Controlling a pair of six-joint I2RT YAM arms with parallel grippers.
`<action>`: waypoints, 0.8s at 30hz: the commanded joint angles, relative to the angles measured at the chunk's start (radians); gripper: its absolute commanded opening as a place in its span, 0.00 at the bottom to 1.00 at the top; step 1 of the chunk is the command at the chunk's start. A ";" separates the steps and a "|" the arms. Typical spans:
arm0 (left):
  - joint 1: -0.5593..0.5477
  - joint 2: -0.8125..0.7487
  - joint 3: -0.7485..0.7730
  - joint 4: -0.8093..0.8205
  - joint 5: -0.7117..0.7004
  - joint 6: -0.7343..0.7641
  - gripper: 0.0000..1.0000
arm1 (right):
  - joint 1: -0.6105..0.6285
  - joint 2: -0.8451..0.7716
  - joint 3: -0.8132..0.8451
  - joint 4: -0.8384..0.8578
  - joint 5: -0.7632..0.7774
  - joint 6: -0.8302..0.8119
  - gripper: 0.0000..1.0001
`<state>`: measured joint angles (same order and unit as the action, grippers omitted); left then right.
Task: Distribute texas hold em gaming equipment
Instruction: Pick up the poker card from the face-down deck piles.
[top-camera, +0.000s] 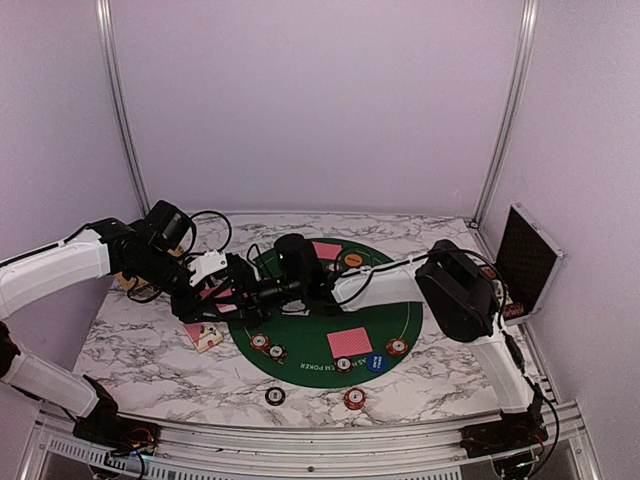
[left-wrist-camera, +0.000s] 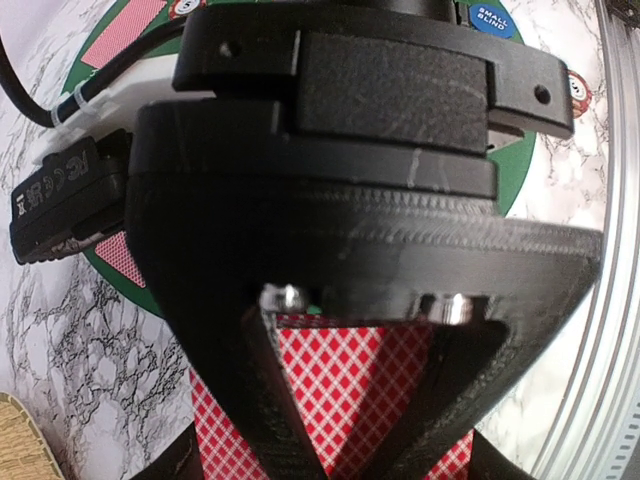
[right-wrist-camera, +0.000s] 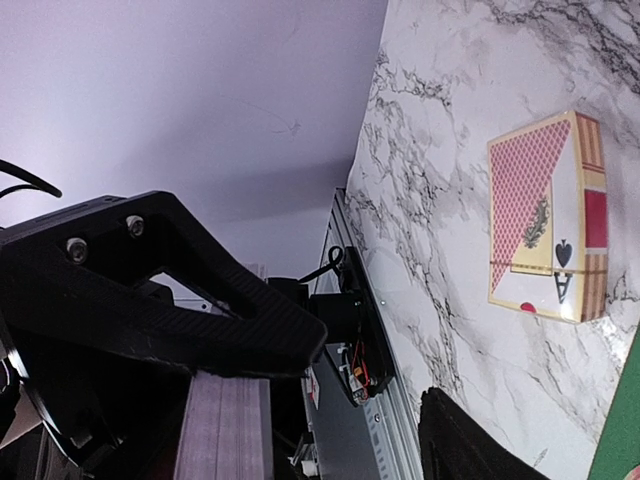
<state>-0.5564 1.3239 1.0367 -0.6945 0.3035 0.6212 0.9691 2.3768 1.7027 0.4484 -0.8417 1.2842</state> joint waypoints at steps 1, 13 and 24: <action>-0.004 -0.023 0.013 0.010 0.032 0.012 0.02 | -0.028 -0.043 -0.038 -0.062 0.043 -0.032 0.68; -0.004 -0.023 0.016 0.013 0.032 0.008 0.02 | -0.054 -0.126 -0.107 -0.104 0.054 -0.098 0.47; -0.004 -0.022 0.016 0.012 0.030 0.003 0.01 | -0.075 -0.188 -0.158 -0.116 0.052 -0.120 0.24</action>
<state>-0.5583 1.3239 1.0367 -0.6930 0.3065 0.6209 0.9176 2.2314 1.5738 0.3832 -0.8112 1.1885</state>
